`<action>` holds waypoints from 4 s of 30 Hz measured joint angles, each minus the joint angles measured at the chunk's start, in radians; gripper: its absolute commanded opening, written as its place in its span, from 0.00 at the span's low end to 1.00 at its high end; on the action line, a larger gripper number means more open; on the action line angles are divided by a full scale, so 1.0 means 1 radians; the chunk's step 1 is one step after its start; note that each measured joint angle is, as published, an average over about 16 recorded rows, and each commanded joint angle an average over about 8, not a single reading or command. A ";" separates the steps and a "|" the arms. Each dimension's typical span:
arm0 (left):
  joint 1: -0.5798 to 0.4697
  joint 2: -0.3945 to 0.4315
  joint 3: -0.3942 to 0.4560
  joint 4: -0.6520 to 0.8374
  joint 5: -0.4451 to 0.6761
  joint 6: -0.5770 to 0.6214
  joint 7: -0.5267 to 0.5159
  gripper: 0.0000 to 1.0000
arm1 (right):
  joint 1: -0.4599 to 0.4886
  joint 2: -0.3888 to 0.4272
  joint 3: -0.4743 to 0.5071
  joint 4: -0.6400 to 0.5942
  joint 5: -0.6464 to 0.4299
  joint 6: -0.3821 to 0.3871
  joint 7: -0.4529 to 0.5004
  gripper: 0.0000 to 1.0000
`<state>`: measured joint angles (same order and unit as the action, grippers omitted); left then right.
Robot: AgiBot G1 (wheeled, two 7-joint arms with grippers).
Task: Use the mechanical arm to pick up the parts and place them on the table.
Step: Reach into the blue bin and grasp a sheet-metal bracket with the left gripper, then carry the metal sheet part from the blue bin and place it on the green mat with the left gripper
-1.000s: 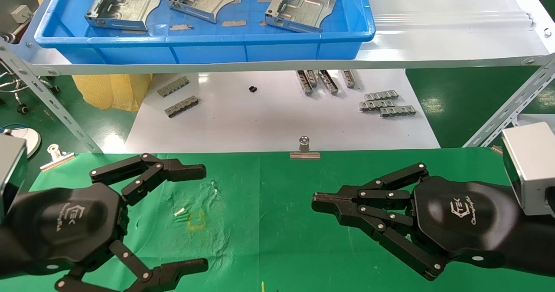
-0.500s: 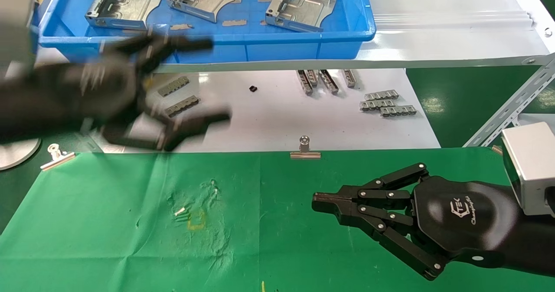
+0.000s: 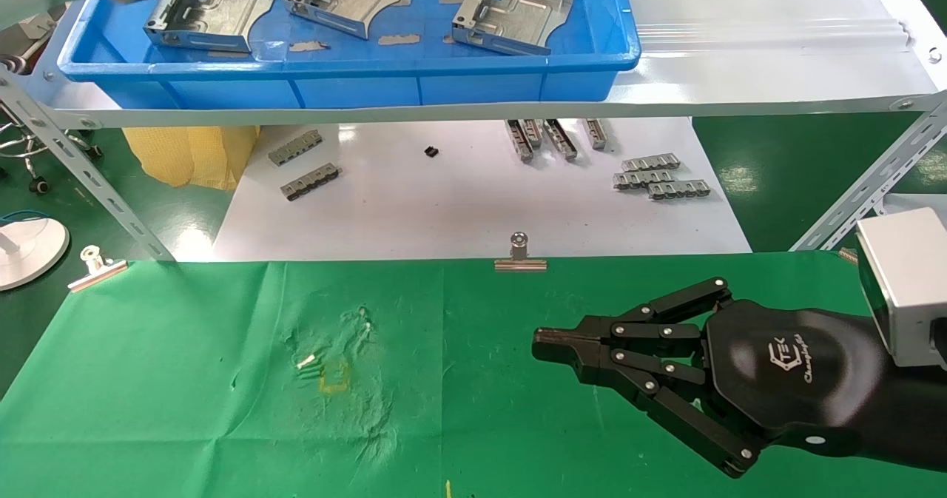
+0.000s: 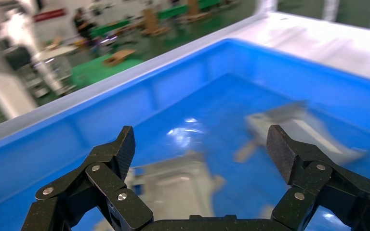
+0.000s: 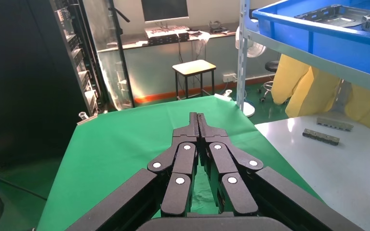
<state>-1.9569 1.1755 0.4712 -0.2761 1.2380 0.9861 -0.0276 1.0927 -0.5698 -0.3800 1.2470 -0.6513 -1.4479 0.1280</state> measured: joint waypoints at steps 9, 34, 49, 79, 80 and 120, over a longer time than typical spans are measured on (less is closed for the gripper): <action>-0.080 0.111 0.030 0.215 0.063 -0.213 0.008 0.12 | 0.000 0.000 0.000 0.000 0.000 0.000 0.000 1.00; -0.089 0.140 0.063 0.284 0.113 -0.297 -0.069 0.00 | 0.000 0.000 0.000 0.000 0.000 0.000 0.000 1.00; -0.085 0.135 0.069 0.271 0.122 -0.293 -0.073 0.00 | 0.000 0.000 0.000 0.000 0.000 0.000 0.000 1.00; -0.035 -0.130 0.030 0.021 -0.041 0.563 0.260 0.00 | 0.000 0.000 0.000 0.000 0.000 0.000 0.000 1.00; -0.022 -0.144 0.041 -0.001 -0.045 0.577 0.276 0.00 | 0.000 0.000 0.000 0.000 0.000 0.000 0.000 1.00; 0.217 -0.145 0.322 0.172 0.033 0.500 0.809 1.00 | 0.000 0.000 0.000 0.000 0.000 0.000 0.000 1.00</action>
<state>-1.7398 1.0306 0.7931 -0.1042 1.2710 1.4858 0.7813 1.0928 -0.5697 -0.3803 1.2470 -0.6511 -1.4478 0.1278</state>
